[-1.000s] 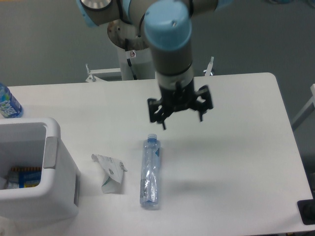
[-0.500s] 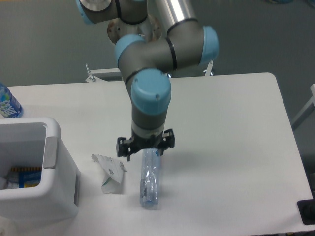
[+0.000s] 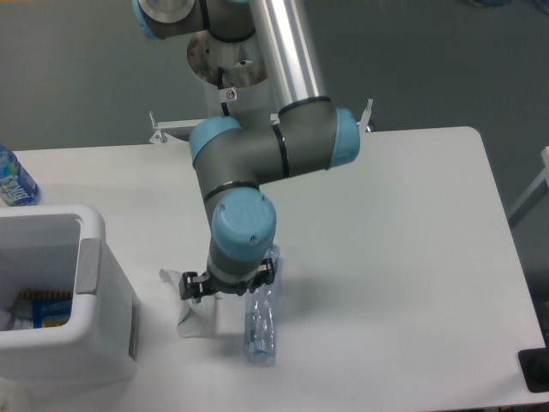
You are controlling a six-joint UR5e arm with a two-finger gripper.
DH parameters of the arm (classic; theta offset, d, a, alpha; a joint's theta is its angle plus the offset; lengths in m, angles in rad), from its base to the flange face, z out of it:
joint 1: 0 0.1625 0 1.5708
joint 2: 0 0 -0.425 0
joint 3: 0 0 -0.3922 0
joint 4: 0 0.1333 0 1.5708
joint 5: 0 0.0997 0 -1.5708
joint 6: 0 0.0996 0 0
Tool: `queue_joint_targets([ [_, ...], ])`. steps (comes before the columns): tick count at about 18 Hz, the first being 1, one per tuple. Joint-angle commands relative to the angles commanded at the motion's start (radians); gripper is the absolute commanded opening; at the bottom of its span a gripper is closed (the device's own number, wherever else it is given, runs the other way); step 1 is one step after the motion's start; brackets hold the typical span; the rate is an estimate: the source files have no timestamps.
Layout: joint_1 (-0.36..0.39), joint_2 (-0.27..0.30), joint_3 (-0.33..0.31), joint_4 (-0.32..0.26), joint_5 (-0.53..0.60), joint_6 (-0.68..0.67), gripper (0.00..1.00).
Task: Place the trash in the trash can
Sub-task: 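Lower the gripper onto the white wrapper and close on it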
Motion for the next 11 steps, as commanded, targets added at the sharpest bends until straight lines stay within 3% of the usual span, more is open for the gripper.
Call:
queue_joint_targets([
  [6, -0.029, -0.037, 0.04, 0.0, 0.005, -0.025, 1.0],
  [11, -0.049, -0.043, 0.011, -0.002, 0.018, -0.025, 1.0],
])
